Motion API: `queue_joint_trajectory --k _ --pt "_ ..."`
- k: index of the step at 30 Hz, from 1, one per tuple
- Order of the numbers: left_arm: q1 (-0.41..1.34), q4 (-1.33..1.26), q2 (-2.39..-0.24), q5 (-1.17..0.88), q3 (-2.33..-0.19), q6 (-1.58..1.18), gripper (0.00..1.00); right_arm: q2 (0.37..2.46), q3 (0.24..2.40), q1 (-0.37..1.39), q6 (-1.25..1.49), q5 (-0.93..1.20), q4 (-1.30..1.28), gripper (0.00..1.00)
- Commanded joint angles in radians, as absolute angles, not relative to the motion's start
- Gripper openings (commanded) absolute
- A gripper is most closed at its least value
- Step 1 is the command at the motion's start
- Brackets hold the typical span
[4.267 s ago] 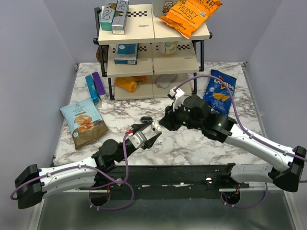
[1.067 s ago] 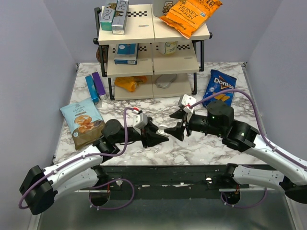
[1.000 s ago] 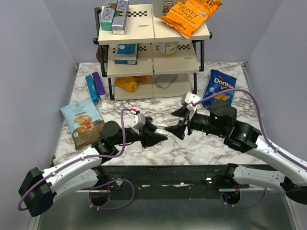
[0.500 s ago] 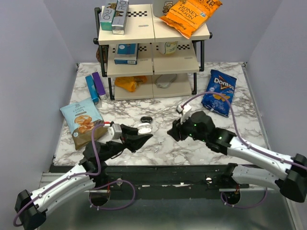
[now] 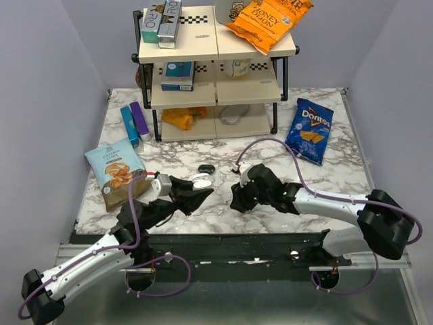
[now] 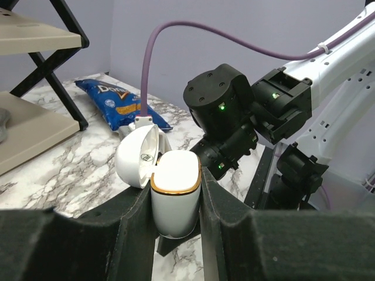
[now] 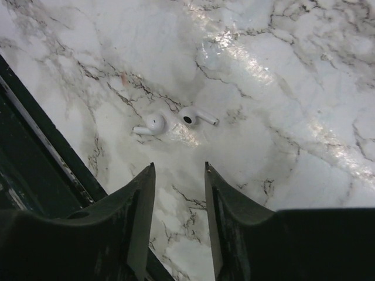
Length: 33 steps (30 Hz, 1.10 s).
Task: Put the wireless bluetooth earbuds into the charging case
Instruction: Pick up the earbud from the center of the board.
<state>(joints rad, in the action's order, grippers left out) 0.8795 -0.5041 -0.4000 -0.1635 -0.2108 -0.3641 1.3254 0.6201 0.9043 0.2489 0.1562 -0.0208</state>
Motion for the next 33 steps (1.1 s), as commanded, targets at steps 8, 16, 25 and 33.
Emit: queue_joint_trajectory --k 8,16,25,33 --pt "0.894 -0.436 -0.27 0.057 -0.179 -0.362 0.0 1.431 0.65 0.922 0.625 0.155 0.11 0.5" --pt "0.896 -0.385 -0.218 0.118 -0.176 -0.36 0.0 1.549 0.803 0.983 0.646 0.035 -0.046 0.53" --pt "0.902 -0.368 -0.221 0.117 -0.189 -0.359 0.0 1.606 0.836 1.023 0.606 -0.058 -0.144 0.57" --pt "0.905 -0.37 -0.232 0.12 -0.184 -0.364 0.0 1.634 0.836 1.037 0.606 -0.055 -0.152 0.57"
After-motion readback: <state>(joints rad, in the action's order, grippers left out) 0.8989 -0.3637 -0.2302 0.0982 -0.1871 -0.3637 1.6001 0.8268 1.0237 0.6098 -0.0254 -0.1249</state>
